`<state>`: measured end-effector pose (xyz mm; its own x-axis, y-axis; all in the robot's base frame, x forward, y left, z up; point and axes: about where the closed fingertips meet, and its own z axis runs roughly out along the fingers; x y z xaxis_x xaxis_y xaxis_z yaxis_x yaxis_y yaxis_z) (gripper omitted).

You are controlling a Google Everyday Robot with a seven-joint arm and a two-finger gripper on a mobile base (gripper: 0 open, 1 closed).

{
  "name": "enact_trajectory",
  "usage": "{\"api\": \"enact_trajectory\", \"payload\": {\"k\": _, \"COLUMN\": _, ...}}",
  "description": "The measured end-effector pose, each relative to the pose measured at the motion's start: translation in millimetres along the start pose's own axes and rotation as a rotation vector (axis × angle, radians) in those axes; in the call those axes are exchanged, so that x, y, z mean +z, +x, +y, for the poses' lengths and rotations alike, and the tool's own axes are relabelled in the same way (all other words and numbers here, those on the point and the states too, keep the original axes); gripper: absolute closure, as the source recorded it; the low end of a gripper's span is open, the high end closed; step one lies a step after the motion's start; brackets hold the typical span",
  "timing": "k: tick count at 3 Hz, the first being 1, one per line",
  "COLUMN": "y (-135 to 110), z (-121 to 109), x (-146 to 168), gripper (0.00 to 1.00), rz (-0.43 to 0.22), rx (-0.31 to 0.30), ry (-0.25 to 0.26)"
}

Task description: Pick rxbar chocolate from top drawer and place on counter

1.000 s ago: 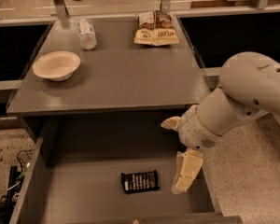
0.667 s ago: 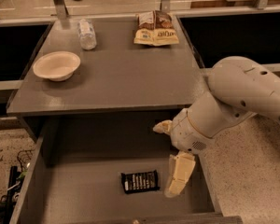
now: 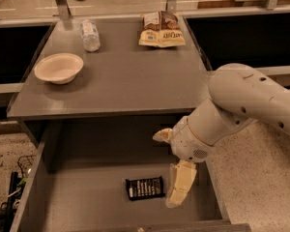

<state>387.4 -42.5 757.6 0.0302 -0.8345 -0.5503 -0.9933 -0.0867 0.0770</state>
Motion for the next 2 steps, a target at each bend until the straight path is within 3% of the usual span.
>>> {"api": "enact_trajectory", "payload": {"k": 1, "y": 6.9, "z": -14.5, "x": 9.2, "gripper": 0.0, "rz": -0.016, "rx": 0.013, "ry": 0.026}}
{"api": "enact_trajectory", "payload": {"k": 2, "y": 13.0, "z": -43.5, "x": 28.8, "gripper": 0.0, "rz": -0.042, "rx": 0.018, "ry": 0.043}}
